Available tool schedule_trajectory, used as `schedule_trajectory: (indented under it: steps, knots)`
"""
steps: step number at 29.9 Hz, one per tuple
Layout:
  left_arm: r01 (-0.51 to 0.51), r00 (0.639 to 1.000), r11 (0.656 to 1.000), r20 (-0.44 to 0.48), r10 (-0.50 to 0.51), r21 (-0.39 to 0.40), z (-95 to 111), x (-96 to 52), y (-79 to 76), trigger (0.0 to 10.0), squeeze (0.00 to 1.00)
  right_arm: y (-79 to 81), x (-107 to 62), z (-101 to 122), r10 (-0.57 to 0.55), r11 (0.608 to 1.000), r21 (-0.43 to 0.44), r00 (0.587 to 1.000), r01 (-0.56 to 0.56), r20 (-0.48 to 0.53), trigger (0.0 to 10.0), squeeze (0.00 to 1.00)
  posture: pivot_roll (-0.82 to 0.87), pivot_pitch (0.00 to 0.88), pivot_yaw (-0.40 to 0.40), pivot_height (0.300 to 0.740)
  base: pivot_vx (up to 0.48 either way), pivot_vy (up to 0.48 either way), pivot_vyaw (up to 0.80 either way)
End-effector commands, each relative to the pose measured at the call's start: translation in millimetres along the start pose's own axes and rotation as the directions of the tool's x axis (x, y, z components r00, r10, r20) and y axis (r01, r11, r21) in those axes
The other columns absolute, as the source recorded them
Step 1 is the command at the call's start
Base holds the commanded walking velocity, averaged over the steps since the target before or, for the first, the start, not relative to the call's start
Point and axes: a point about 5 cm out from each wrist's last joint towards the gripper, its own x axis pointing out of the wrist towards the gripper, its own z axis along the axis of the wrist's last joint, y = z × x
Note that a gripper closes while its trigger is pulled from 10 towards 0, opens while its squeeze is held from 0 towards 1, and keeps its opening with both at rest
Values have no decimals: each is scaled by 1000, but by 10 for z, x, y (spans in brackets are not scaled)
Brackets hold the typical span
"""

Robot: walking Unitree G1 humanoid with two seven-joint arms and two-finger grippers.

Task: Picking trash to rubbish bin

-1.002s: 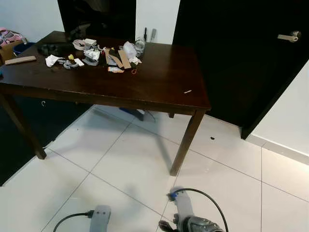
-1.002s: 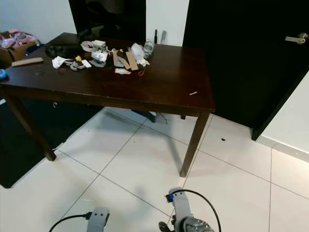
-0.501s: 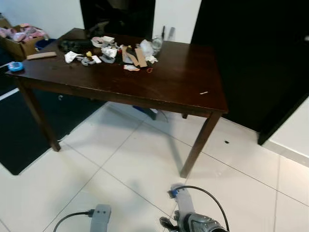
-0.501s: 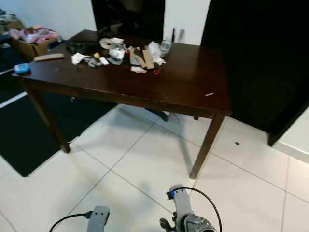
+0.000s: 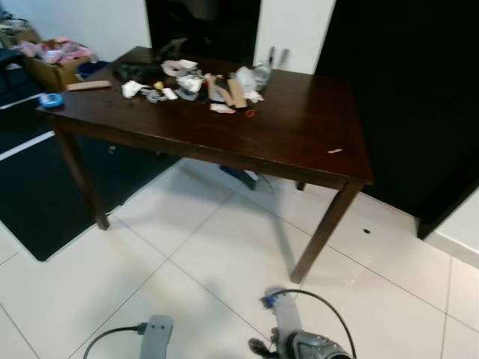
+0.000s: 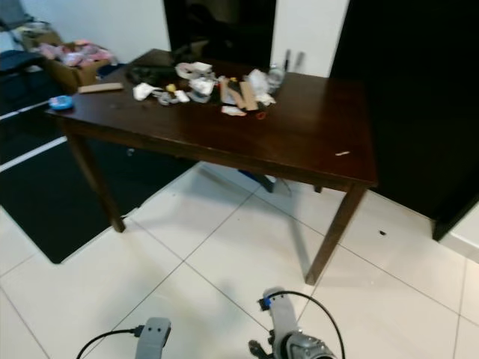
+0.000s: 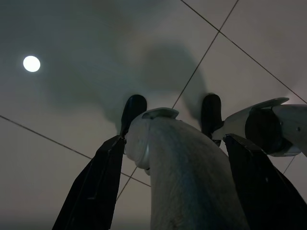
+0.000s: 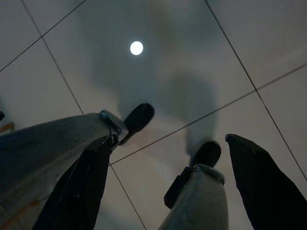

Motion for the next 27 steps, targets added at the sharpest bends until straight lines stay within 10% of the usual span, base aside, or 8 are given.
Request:
schedule_trajectory:
  steps: [1, 27]
  knots:
    - [-3, 1000, 1000, -25, 3, 10, -61, -8, 4, 10000, 0, -19, -9, -26, -2, 1000, -5, 1000, 2, -5, 10000, 0, 110, 32, -72, 740, 0, 0, 800]
    - [-5, 1000, 1000, -25, 5, 1, -62, -12, 18, 10000, 0, -2, -5, -31, 7, 1000, 16, 1000, -7, 1, 10000, 0, 109, 47, -65, 740, 0, 0, 800]
